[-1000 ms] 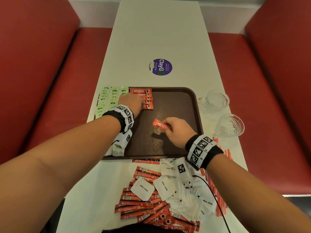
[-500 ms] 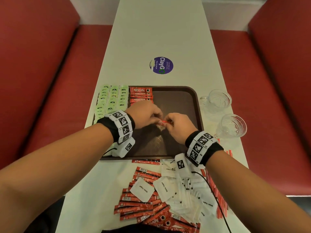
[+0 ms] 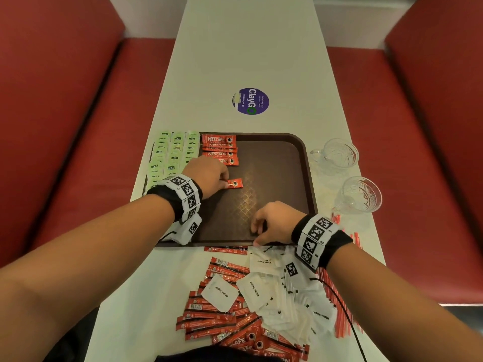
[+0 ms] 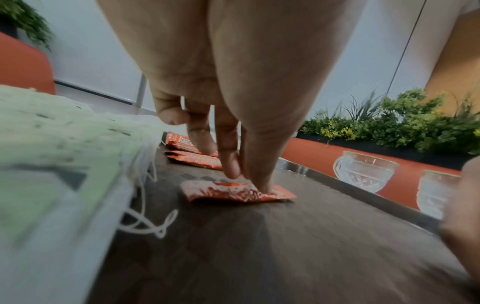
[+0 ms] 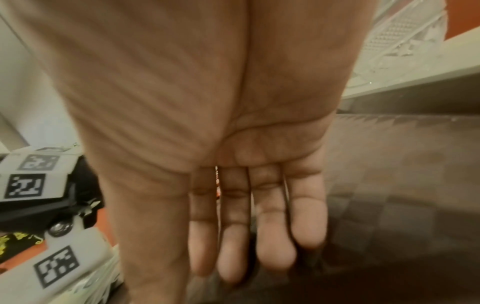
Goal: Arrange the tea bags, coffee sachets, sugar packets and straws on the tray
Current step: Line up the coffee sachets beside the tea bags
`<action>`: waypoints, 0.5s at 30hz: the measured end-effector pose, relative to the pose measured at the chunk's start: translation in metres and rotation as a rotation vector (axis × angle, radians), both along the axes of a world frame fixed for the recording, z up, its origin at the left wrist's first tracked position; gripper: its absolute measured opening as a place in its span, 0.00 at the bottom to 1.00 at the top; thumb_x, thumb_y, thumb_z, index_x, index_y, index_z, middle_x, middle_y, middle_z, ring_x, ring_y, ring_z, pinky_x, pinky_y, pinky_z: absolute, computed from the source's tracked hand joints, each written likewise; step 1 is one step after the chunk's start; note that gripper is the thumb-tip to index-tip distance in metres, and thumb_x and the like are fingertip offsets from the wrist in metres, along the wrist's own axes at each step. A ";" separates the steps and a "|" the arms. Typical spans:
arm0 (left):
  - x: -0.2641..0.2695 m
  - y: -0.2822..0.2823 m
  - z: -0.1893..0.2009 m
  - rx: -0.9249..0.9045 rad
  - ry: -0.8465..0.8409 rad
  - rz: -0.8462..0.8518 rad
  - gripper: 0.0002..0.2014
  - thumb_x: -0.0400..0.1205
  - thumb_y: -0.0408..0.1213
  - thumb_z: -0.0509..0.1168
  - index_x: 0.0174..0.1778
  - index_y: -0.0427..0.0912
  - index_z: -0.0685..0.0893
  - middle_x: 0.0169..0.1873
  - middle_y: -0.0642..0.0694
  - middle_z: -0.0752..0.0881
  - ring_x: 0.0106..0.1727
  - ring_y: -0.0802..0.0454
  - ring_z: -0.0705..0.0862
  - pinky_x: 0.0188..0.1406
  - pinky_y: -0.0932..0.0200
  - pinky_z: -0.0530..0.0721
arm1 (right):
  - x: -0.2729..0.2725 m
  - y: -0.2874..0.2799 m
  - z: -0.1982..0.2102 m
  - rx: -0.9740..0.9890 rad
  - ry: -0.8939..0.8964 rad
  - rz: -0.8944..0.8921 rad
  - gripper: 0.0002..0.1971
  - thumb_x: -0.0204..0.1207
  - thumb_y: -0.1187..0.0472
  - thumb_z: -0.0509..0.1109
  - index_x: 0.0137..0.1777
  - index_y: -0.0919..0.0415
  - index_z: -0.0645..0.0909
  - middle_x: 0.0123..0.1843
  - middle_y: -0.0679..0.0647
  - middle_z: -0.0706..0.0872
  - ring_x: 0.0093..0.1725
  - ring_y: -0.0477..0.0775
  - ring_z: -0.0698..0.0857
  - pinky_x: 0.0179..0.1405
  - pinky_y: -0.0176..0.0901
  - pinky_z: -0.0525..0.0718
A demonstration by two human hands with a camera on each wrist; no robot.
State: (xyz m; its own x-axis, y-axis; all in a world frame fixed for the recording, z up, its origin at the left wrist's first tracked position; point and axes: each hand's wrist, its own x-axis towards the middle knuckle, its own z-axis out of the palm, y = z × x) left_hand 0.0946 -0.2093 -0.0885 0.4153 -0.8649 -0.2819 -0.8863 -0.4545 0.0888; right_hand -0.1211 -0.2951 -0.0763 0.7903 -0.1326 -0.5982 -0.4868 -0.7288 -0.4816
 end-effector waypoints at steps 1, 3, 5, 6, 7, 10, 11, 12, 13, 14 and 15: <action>-0.002 -0.002 0.001 0.023 0.007 -0.014 0.10 0.80 0.51 0.71 0.55 0.56 0.89 0.49 0.55 0.89 0.55 0.52 0.84 0.58 0.48 0.83 | 0.000 0.002 0.001 0.000 0.011 0.015 0.12 0.70 0.51 0.82 0.52 0.52 0.89 0.46 0.45 0.90 0.45 0.45 0.87 0.49 0.40 0.85; -0.003 -0.007 0.002 0.060 -0.001 -0.014 0.10 0.80 0.50 0.71 0.56 0.55 0.88 0.51 0.54 0.89 0.56 0.51 0.84 0.59 0.48 0.83 | 0.000 0.004 0.002 -0.001 0.013 0.029 0.08 0.73 0.54 0.80 0.50 0.54 0.91 0.46 0.46 0.90 0.45 0.46 0.87 0.49 0.39 0.85; 0.000 -0.012 0.003 0.067 -0.022 0.010 0.11 0.81 0.50 0.70 0.57 0.55 0.88 0.53 0.52 0.89 0.58 0.49 0.84 0.60 0.48 0.82 | 0.000 0.007 0.003 -0.005 0.006 0.036 0.04 0.75 0.57 0.78 0.48 0.54 0.92 0.45 0.45 0.91 0.45 0.46 0.87 0.49 0.39 0.85; 0.002 -0.014 0.004 0.070 -0.037 0.024 0.11 0.81 0.50 0.70 0.59 0.56 0.88 0.54 0.51 0.88 0.60 0.48 0.83 0.60 0.49 0.82 | 0.000 0.008 0.004 -0.014 0.010 0.042 0.04 0.75 0.57 0.78 0.47 0.54 0.92 0.45 0.45 0.91 0.45 0.46 0.88 0.48 0.39 0.85; 0.004 -0.016 0.005 0.074 -0.052 0.039 0.11 0.82 0.50 0.69 0.60 0.56 0.87 0.56 0.50 0.88 0.61 0.46 0.83 0.60 0.49 0.82 | 0.000 0.009 0.005 -0.026 0.015 0.048 0.04 0.76 0.57 0.77 0.47 0.54 0.92 0.45 0.45 0.91 0.45 0.47 0.88 0.49 0.39 0.85; 0.008 -0.023 0.006 0.085 -0.078 0.073 0.12 0.84 0.47 0.68 0.63 0.55 0.87 0.61 0.45 0.86 0.63 0.43 0.83 0.60 0.50 0.80 | -0.001 0.013 0.007 -0.051 0.024 0.047 0.03 0.76 0.57 0.76 0.47 0.51 0.91 0.46 0.46 0.91 0.46 0.48 0.88 0.52 0.43 0.88; 0.010 -0.026 0.008 0.099 -0.069 0.079 0.13 0.84 0.46 0.68 0.64 0.54 0.87 0.63 0.44 0.85 0.64 0.42 0.82 0.60 0.50 0.80 | -0.001 0.014 0.008 -0.058 0.022 0.048 0.03 0.76 0.57 0.76 0.47 0.51 0.91 0.46 0.46 0.91 0.46 0.48 0.88 0.52 0.43 0.88; 0.011 -0.028 0.009 0.122 -0.054 0.082 0.13 0.84 0.45 0.68 0.65 0.53 0.86 0.64 0.43 0.84 0.65 0.42 0.82 0.62 0.49 0.80 | -0.002 0.015 0.009 -0.065 0.019 0.050 0.03 0.76 0.57 0.76 0.47 0.51 0.91 0.46 0.46 0.91 0.46 0.48 0.88 0.52 0.43 0.88; 0.011 -0.030 0.011 0.141 -0.040 0.083 0.14 0.85 0.45 0.67 0.66 0.53 0.85 0.65 0.43 0.84 0.65 0.41 0.82 0.63 0.49 0.80 | -0.002 0.016 0.009 -0.072 0.016 0.051 0.03 0.76 0.57 0.75 0.47 0.51 0.91 0.46 0.46 0.91 0.46 0.48 0.88 0.52 0.43 0.88; 0.011 -0.030 0.013 0.150 -0.025 0.088 0.14 0.85 0.45 0.67 0.66 0.52 0.85 0.65 0.42 0.83 0.65 0.41 0.82 0.63 0.49 0.80 | -0.002 0.017 0.009 -0.078 0.015 0.052 0.04 0.76 0.57 0.75 0.48 0.51 0.90 0.46 0.46 0.91 0.46 0.48 0.88 0.52 0.43 0.88; 0.010 -0.029 0.015 0.142 -0.015 0.095 0.13 0.84 0.45 0.68 0.64 0.52 0.86 0.63 0.43 0.84 0.64 0.42 0.82 0.63 0.49 0.80 | -0.002 0.018 0.009 -0.084 0.015 0.053 0.04 0.76 0.57 0.75 0.48 0.51 0.90 0.46 0.46 0.91 0.46 0.48 0.88 0.52 0.43 0.88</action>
State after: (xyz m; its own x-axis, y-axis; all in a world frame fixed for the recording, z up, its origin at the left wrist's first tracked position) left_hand 0.1050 -0.2379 -0.0732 0.4980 -0.7736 -0.3918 -0.8397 -0.5430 0.0049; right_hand -0.1235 -0.2776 -0.0669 0.7887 -0.1410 -0.5984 -0.4529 -0.7914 -0.4105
